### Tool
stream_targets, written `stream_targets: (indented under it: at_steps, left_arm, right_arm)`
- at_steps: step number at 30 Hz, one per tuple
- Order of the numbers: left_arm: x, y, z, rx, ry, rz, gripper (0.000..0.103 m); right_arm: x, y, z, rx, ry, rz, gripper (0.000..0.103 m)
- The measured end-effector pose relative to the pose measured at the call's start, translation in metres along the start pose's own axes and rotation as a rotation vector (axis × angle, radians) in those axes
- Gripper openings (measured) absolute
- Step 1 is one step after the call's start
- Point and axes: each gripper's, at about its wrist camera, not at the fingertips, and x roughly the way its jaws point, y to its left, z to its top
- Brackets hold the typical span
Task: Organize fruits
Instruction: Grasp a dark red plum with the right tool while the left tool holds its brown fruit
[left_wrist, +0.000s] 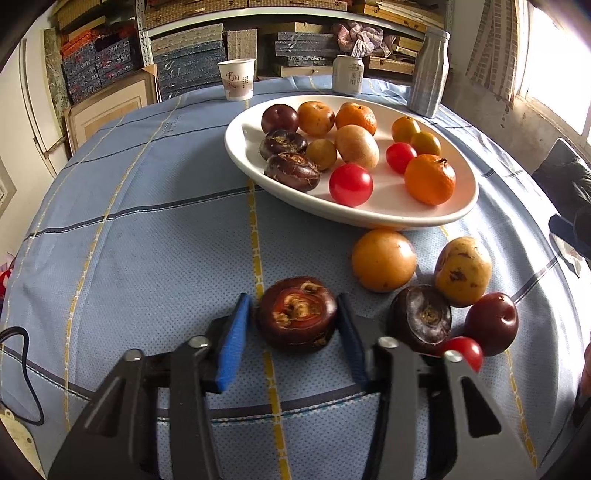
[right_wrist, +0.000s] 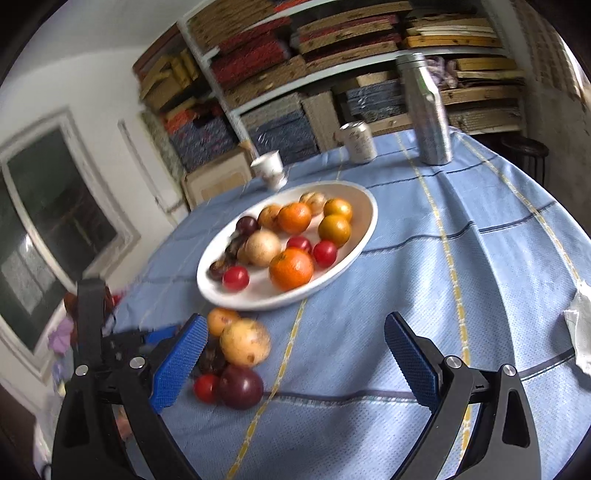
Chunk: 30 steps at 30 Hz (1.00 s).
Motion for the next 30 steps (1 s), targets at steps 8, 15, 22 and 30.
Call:
stream_targets:
  at_steps: [8, 15, 22, 30]
  left_arm:
    - [-0.005, 0.006, -0.001, -0.026, -0.018, 0.023, 0.042]
    - [-0.010, 0.006, -0.001, -0.030, -0.039, 0.043, 0.042]
    - [-0.018, 0.013, -0.002, -0.053, -0.066, 0.062, 0.042]
    - [-0.017, 0.013, -0.002, -0.051, -0.057, 0.059, 0.042]
  right_arm:
    - [0.011, 0.043, -0.018, -0.228, 0.081, -0.040, 0.097]
    - [0.010, 0.043, -0.020, -0.224, 0.087, -0.021, 0.097]
    - [0.014, 0.052, -0.027, -0.264, 0.124, 0.018, 0.084]
    - [0.021, 0.058, -0.034, -0.279, 0.191, 0.055, 0.054]
